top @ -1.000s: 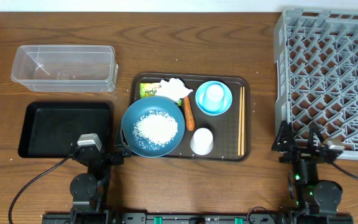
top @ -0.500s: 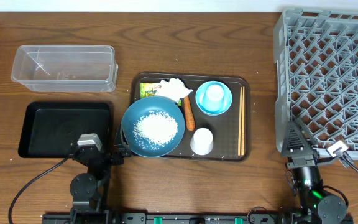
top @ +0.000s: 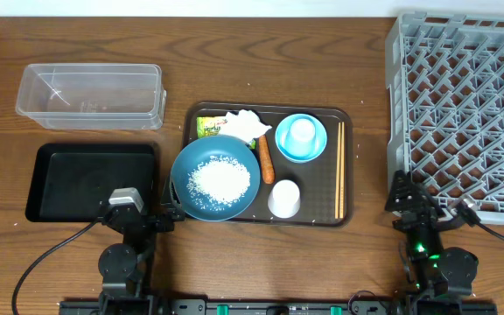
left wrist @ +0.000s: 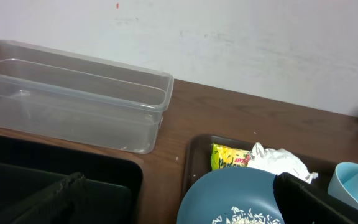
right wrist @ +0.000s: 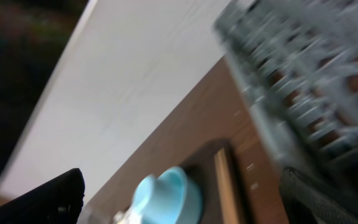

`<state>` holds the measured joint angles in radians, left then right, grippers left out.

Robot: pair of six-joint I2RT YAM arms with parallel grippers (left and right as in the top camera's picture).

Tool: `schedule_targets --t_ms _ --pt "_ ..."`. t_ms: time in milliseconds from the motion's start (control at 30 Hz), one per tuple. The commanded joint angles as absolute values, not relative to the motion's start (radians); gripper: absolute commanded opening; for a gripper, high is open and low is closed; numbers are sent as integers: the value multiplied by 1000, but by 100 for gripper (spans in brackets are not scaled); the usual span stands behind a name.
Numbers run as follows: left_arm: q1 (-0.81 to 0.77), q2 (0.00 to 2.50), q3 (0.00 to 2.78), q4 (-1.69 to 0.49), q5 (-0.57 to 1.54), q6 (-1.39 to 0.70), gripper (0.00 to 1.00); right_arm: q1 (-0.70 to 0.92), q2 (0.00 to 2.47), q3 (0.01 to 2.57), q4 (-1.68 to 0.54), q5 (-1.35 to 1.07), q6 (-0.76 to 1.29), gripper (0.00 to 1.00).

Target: Sort waste into correct bins and load items into the dishwasher rack

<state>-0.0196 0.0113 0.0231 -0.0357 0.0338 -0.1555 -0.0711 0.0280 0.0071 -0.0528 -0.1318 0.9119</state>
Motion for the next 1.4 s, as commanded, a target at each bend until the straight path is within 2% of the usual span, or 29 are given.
schedule_targets --t_ms 0,133,167,267,367,400,433,533,700,867,933,1000,1033,1067,1367 --pt "-14 11 4 -70 14 -139 98 -78 26 13 -78 78 866 99" --pt "-14 11 4 -70 14 -139 98 -78 26 13 -77 72 844 97" --pt "-14 11 4 -70 14 -139 98 -78 26 13 -73 63 790 88" --pt "-14 11 4 -70 14 -139 98 -78 26 13 -63 -11 569 86" --pt "-14 10 4 -70 14 -139 98 -78 26 13 -56 -73 450 77" --pt "-14 11 4 -70 14 -139 98 -78 26 13 -53 -66 433 84" --pt "-14 11 4 -70 14 -139 98 -78 26 13 -45 -24 418 99" --pt "-14 11 4 -70 14 -139 98 -78 26 13 -79 134 405 99" --pt "-14 11 4 -70 14 -139 98 -78 27 13 -10 62 506 99" --pt "-14 11 4 -70 14 -139 98 -78 27 12 31 -153 139 98" --pt "-14 11 4 -70 14 -139 98 -78 27 7 9 -164 57 98" --pt "-14 11 4 -70 14 -139 98 -78 27 5 -14 -143 18 91" --pt "-14 11 4 -70 14 -139 98 -78 27 5 -19 -130 17 92" --pt "-14 11 4 -70 14 -139 98 -78 27 5 -21 -111 17 99" --pt "-14 10 4 -70 14 -139 98 -78 65 6 -75 27 -33 99"
